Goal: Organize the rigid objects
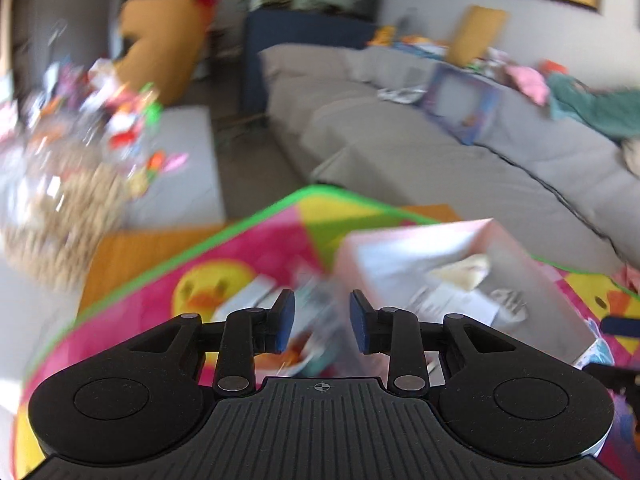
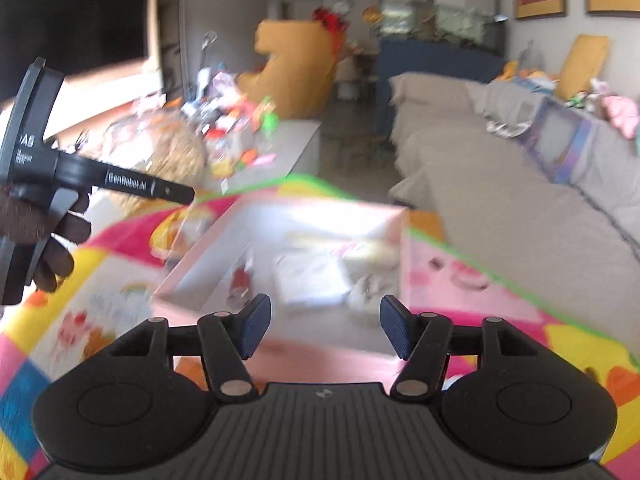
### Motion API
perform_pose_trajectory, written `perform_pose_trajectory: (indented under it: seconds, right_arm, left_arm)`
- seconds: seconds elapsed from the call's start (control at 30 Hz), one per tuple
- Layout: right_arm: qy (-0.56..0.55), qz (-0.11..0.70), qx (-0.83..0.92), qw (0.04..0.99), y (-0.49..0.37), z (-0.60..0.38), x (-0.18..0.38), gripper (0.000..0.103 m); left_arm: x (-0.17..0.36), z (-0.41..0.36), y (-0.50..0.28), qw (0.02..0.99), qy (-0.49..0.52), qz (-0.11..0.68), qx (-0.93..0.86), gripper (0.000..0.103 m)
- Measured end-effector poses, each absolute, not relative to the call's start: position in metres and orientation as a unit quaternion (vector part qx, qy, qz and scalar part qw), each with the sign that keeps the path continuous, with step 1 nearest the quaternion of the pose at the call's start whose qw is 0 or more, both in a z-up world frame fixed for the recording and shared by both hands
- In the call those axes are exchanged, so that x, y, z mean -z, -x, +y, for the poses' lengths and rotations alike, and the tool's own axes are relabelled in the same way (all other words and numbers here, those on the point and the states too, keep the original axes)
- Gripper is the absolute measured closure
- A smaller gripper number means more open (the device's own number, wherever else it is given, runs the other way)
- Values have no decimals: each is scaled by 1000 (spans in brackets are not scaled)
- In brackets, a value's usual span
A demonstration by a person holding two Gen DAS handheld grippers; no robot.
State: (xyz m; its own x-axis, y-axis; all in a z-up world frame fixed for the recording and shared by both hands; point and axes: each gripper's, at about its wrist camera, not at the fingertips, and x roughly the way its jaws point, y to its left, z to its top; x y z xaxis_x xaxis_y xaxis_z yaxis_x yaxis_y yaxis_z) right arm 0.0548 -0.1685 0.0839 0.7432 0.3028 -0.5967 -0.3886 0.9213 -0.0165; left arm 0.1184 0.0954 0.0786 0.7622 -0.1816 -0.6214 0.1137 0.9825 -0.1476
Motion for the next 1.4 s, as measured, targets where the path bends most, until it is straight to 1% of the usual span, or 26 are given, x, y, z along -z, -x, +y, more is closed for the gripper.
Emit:
perform_pose_trajectory:
  seconds: [0.17,0.23,0.3,0.4,0.43,0.63,0.73,0.8,0.93,1.0,1.1,1.23,1.37,1.4]
  right_arm:
    - [87,311,-204,924,-42,-143,-78,42]
    - [87,315,-215,920,-35,-138,-78,42]
    - [93,320,-224,916,-27,-133,-76,42]
    - [106,326,-236,909,-14,-125,-69,42]
    - [111,327,-237,908,-10,-124,-67,42]
    - [108,347,-237,901,-7,-122,-54,42]
    - [101,355,-234,899,-8,-121,-48,42]
    - [98,358,-237,898,-6,-122,-45,42]
    - [97,362,-236,897,-3,-126,-41,42]
    - [96,363,-235,897,-3,-127,-41,42]
    - [93,357,-239,898,-4,-124,-46,42]
    - [90,331,-267,901,-11,-108,-67,43]
    - [110,311,-292,898,-40,-68,-93,45]
    - [121,310,-294,896,-49,-56,-95,47]
  left_arm:
    - [-45,124,-106,907,121,400,58,70]
    - [-36,127,-108,897,147,413,60,70]
    - [-33,125,-112,895,151,416,51,70]
    - [-26,112,-116,896,126,425,34,70]
    - [-24,105,-118,899,119,421,30,65]
    - [-22,83,-115,897,109,426,36,67]
    - [-22,74,-113,903,73,423,34,68]
    - [-22,72,-111,904,49,422,42,65]
    - [-18,68,-95,909,-43,413,39,64]
    - [-18,74,-83,912,-69,404,32,64]
    - [-18,96,-68,913,-49,403,21,64]
    - [-15,122,-52,921,3,387,36,70]
    - [-11,129,-42,930,12,365,42,75]
    - [-11,129,-40,931,13,363,39,75]
